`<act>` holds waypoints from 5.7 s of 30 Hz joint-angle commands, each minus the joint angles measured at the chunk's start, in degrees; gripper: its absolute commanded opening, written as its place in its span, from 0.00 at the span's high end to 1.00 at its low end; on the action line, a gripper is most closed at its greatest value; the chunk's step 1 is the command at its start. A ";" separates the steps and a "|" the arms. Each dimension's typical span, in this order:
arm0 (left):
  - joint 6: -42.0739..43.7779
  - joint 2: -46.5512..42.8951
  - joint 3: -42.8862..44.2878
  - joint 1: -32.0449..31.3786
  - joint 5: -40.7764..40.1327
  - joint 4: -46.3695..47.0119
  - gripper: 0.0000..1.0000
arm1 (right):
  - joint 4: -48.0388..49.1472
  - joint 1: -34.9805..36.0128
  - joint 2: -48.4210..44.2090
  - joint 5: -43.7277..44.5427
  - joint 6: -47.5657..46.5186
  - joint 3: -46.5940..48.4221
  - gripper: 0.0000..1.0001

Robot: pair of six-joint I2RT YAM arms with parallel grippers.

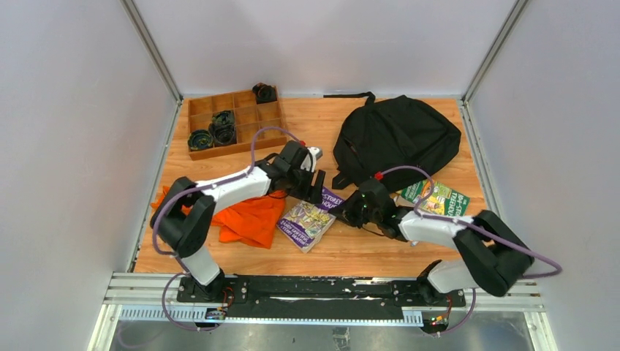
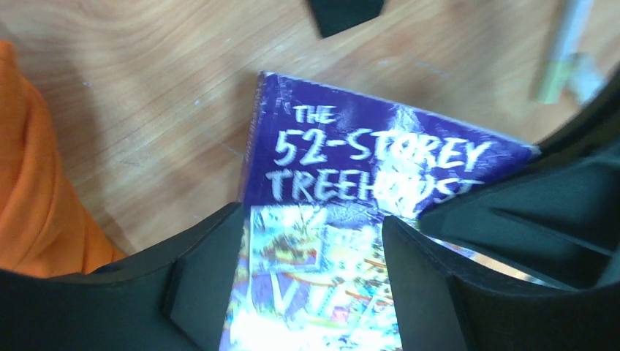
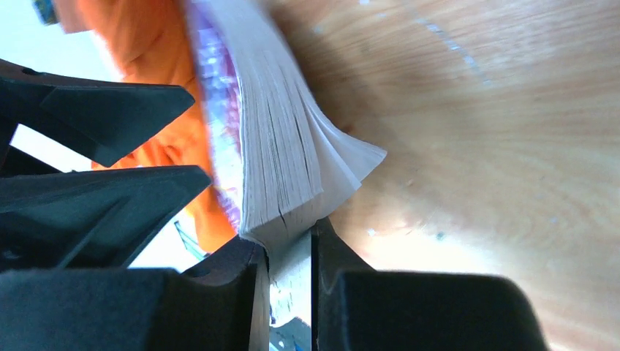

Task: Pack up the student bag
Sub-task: Pick up the book from the center of the board, then place the book in the student bag.

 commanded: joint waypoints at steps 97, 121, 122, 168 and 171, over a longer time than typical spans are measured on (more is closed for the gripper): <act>-33.90 -42.54 -12.49 27.01 19.90 14.07 1.00 | -60.61 -12.31 16.32 13.09 -66.89 68.73 0.37; -34.22 -38.43 -15.12 26.90 23.47 17.99 1.00 | -60.88 -16.56 24.94 5.75 -68.67 70.79 0.34; -34.21 -38.49 -15.11 26.92 23.48 17.95 1.00 | -61.06 -16.56 25.53 6.18 -68.78 71.17 0.36; -45.58 -14.87 0.12 12.45 17.24 25.61 1.00 | -57.24 -18.62 11.33 14.88 -62.68 74.14 1.00; -47.67 -15.80 -2.32 11.25 13.33 25.61 1.00 | -56.79 -18.68 11.08 15.15 -61.25 73.70 1.00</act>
